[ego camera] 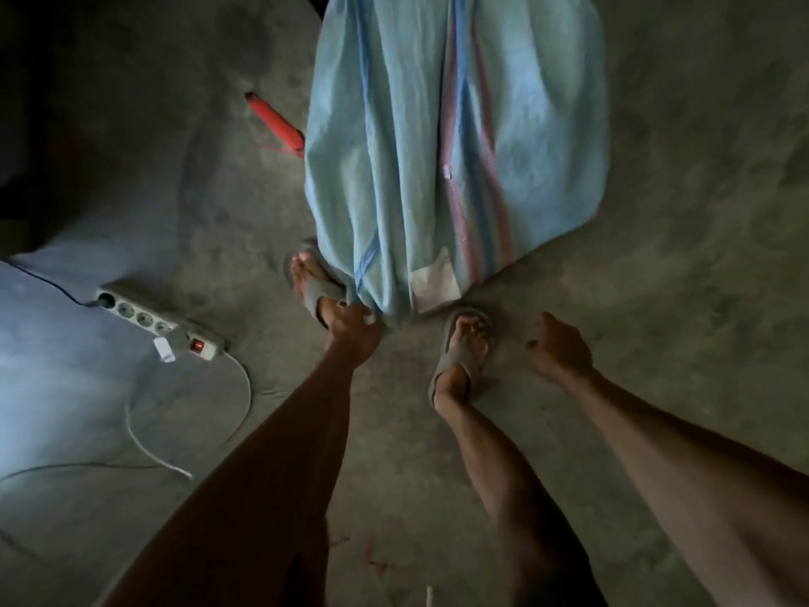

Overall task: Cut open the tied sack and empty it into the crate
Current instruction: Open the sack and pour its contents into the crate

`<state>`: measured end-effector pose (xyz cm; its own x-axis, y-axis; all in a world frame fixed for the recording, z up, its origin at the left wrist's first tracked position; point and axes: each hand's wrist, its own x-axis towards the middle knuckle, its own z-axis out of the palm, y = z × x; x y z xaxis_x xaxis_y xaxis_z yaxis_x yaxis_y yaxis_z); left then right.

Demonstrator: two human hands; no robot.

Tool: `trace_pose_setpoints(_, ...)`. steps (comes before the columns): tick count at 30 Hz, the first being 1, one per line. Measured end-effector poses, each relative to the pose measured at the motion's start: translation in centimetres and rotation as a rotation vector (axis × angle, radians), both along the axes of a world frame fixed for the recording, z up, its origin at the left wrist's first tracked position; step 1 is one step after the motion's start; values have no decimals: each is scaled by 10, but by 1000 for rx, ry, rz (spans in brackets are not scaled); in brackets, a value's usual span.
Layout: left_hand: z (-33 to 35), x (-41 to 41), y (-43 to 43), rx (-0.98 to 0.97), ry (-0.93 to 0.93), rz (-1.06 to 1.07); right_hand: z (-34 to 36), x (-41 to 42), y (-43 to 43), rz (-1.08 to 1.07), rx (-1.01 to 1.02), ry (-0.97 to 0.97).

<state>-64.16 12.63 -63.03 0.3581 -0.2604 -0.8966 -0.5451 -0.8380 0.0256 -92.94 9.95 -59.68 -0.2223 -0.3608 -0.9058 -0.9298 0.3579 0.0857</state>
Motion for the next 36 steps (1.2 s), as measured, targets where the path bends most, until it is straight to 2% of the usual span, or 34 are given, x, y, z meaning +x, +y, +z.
trace_pose_setpoints(5,-74,-22,29,13,-241,-148,-102,-42,7,-58,-87,3)
trace_pose_setpoints(8,-125,-30,38,4,-375,-48,-150,-66,-24,-169,-214,85)
trace_pose_setpoints(11,-163,-32,42,46,-427,148,-212,-82,-60,-515,-341,58)
trace_pose_setpoints(12,-173,-32,40,49,-433,253,-229,-75,-62,-447,-345,31)
trace_pose_setpoints(13,-180,-28,41,59,-442,321,-248,-81,-63,-90,-377,91)
trace_pose_setpoints(14,-187,-23,41,59,-464,339,-273,-89,-42,-197,-376,31)
trace_pose_setpoints(16,-197,-7,43,93,-461,279,-323,-41,62,-76,-446,78)
trace_pose_setpoints(18,-208,15,46,171,-305,151,-309,21,125,-285,-431,53)
trace_pose_setpoints(19,-208,23,42,226,-301,76,-323,24,137,-286,-441,41)
trace_pose_setpoints(20,-211,31,41,245,-309,62,-317,30,141,-254,-518,85)
trace_pose_setpoints(22,-209,30,28,99,-137,194,-284,29,118,-48,-600,323)
trace_pose_setpoints(24,-189,21,21,27,41,406,-284,30,118,4,-673,283)
trace_pose_setpoints(26,-161,11,18,12,53,461,-277,30,116,47,-727,239)
trace_pose_setpoints(27,-142,5,13,-6,37,474,-270,36,117,-93,-702,120)
trace_pose_setpoints(29,-104,-3,0,-25,27,473,-296,29,136,-248,-610,3)
trace_pose_setpoints(31,-74,-6,-12,-37,11,344,-242,34,45,-420,-618,-102)
trace_pose_setpoints(34,-50,-2,-30,-104,-54,313,-73,96,-154,-345,-642,-209)
trace_pose_setpoints(35,-47,4,-37,-122,-76,350,-57,117,-172,-270,-612,-105)
trace_pose_setpoints(36,-45,13,-44,-156,-82,403,-36,138,-168,-263,-492,-153)
